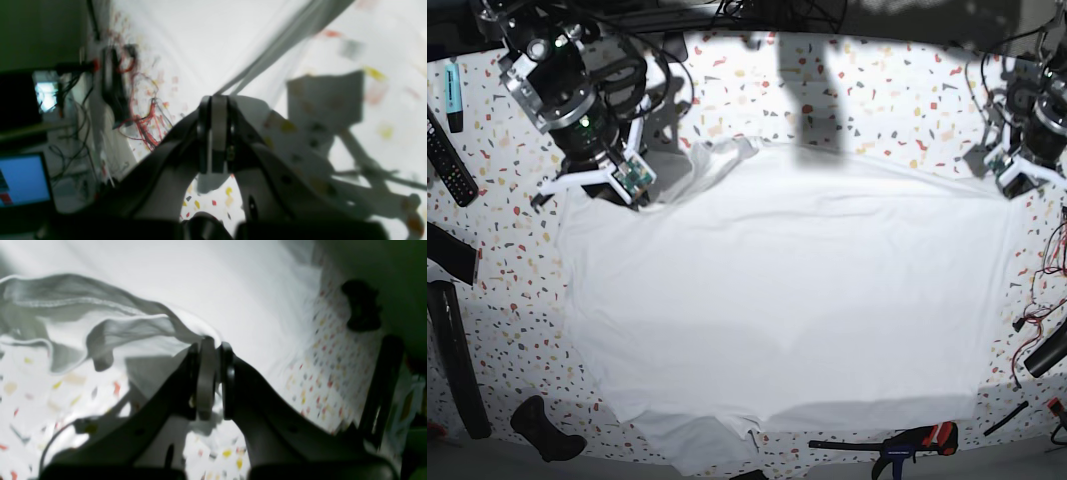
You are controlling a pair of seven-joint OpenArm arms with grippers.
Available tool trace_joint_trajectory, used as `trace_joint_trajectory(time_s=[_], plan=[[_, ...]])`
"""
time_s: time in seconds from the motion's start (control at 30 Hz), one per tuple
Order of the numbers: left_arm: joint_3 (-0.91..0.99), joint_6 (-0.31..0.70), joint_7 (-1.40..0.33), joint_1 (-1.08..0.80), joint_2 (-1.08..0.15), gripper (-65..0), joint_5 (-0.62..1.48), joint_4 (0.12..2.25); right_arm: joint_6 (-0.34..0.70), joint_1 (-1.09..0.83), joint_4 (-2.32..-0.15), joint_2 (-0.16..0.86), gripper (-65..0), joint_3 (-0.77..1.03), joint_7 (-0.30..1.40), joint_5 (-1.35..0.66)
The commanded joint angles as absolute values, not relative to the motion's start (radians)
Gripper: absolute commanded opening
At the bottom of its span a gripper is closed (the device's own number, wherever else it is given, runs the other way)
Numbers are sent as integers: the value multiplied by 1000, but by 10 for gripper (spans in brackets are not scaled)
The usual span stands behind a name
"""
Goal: Fold the T-shirt properly
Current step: 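Lift the hem corners and carry them toward the collar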
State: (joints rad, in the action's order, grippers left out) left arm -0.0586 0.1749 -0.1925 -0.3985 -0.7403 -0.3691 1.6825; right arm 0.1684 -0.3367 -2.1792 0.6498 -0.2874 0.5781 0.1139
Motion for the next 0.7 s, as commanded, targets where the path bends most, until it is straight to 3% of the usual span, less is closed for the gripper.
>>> trace_joint_trajectory(time_s=[0.0, 0.1, 0.27, 0.5, 0.67], plan=[[-47, 156, -190, -382, -752, -650, -352, 1697, 157, -337, -2193, 665, -650, -281, 589, 128], [-47, 156, -190, -347, -727, -650, -285, 1697, 156, -338, -2193, 690, -650, -281, 688, 170], [-47, 157, -187, -297, -689, -650, -200, 1697, 132, -327, -2193, 746, -650, -281, 646, 179], [-47, 157, -187, -190, -586, -650, -189, 1697, 105, -202, -2179, 745, -650, -281, 636, 47], [-47, 157, -255, -135, -512, -650, -189, 1695, 105, -55, -2046, 712, -650, -281, 626, -12]])
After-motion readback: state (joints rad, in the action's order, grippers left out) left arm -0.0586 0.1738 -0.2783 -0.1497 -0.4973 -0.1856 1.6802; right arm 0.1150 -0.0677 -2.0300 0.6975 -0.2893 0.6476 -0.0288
